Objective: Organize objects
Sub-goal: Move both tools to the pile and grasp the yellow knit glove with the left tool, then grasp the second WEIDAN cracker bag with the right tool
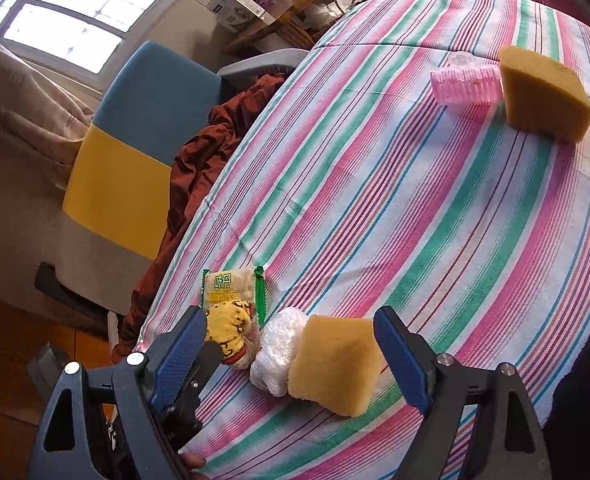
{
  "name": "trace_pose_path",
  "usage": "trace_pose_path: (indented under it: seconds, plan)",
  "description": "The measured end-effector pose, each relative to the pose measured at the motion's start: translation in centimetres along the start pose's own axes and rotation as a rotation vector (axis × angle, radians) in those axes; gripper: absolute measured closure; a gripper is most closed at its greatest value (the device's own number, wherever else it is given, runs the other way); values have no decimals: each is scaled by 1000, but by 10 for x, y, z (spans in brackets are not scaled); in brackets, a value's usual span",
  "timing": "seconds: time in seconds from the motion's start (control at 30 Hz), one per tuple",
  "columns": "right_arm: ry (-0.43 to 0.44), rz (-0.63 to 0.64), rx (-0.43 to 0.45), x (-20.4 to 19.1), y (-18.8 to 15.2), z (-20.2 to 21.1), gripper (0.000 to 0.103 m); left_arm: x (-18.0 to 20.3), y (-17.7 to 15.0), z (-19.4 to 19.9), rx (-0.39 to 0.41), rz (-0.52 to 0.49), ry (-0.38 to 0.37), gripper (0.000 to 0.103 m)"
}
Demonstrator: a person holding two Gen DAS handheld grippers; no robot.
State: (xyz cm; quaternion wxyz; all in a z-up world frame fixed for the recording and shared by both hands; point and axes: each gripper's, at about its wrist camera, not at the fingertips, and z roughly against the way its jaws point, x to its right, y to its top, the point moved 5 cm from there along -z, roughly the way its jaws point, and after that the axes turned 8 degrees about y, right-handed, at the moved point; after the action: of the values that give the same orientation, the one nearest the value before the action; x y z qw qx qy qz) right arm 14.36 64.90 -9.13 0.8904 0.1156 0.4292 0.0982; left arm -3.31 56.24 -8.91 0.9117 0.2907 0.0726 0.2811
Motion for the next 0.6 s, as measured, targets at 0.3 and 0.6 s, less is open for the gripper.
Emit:
trace_pose_path:
  seconds: [0.3,0.6]
  plan:
    - [-9,36,-18,-5,-3,-7,16,-1,-1,-47,-76,65,-53,20]
    - [-25,74,-70,-9,-8,-17,16,-56,-48,-11,-31,221,-24,41]
